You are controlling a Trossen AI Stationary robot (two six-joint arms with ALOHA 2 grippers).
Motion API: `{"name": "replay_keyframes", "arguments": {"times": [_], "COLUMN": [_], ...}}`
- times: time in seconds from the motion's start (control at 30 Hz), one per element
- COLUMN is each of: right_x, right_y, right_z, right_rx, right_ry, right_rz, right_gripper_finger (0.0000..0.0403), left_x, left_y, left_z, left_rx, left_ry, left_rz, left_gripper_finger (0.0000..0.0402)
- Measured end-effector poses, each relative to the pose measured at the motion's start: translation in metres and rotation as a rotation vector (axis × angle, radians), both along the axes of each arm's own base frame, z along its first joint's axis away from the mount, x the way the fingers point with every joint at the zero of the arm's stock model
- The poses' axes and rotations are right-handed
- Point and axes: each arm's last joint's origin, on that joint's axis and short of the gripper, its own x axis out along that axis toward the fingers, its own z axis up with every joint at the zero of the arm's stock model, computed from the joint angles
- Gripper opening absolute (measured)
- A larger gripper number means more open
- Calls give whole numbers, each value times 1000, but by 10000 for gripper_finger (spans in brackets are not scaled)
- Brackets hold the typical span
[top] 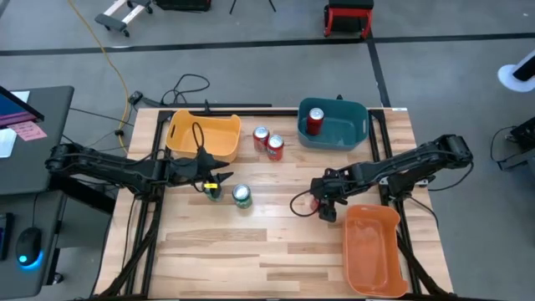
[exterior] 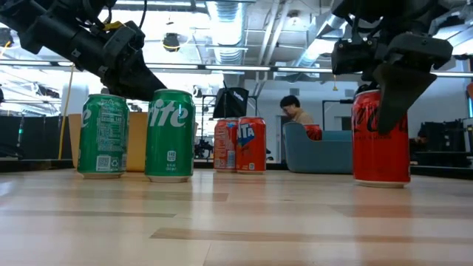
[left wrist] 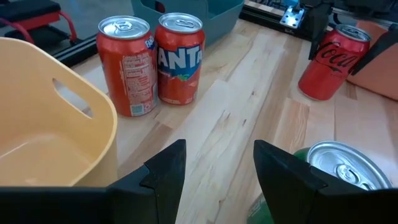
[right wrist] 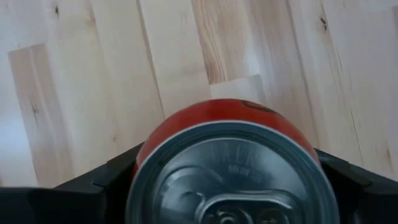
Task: Sort soda cans
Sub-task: Put the red-black soda can into the blue bin
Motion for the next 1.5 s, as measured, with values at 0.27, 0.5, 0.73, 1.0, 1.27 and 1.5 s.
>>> {"name": "replay_keyframes", "arguments": {"times": [0.27, 0.5, 0.73, 1.0, 1.27, 1.5], "right_x": [0, 2, 14, 20, 16, 9], "right_y": [-2, -5, -19, -55, -94, -133], "right_z": [1, 3, 31, 62, 87, 107], "right_rx": [-5, -9, -42, -68, -144, -198], "right_ry": [-4, -5, -37, -71, -141, -229], "right_rz": [8, 17, 36, -66, -272, -434], "right_gripper_finger": [301, 301, 301, 301, 301, 301], "left_x": [0, 0, 1, 0, 0, 0], "left_y": [0, 0, 0, 0, -2, -2], "left_z": [0, 0, 1, 1, 0, -1], "left_rx": [-5, -8, -8, -9, -20, -27], "left_ry": [-3, -6, -20, -10, -2, 8], "left_rz": [2, 3, 3, 3, -26, -23], "left_gripper_finger": [185, 185, 185, 185, 185, 185]}}
